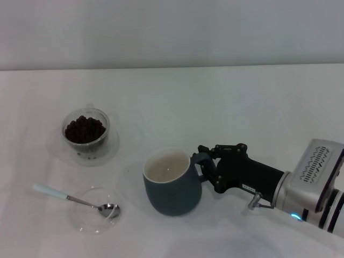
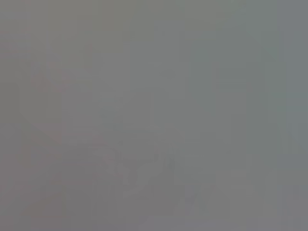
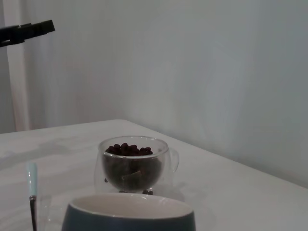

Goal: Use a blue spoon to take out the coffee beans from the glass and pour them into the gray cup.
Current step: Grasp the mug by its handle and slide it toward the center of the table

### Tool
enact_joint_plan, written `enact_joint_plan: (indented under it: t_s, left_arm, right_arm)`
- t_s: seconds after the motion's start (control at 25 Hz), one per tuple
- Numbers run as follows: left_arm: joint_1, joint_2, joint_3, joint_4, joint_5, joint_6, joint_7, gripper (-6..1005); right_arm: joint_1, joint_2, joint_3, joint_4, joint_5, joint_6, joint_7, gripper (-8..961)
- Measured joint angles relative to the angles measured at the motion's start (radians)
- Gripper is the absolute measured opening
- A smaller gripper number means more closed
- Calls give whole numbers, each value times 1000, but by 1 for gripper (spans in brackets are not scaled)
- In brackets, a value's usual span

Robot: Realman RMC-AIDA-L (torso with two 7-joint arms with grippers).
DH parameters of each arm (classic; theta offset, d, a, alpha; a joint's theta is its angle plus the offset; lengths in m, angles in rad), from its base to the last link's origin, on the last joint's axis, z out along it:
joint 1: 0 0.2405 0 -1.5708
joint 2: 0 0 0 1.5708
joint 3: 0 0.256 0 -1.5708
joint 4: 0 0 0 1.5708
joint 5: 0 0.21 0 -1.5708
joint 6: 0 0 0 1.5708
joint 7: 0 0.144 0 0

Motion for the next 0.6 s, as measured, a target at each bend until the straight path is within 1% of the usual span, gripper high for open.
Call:
enact_joint_plan:
  t_s: [0.44, 0.6]
  left_arm:
    - [10, 0, 0, 5, 0, 0, 0, 876]
    - [10, 0, 0, 5, 0, 0, 0, 875]
  right_arm:
    - [9, -5, -1, 21, -10, 1, -8, 153]
    - [8, -9, -16, 25, -14, 1, -8, 150]
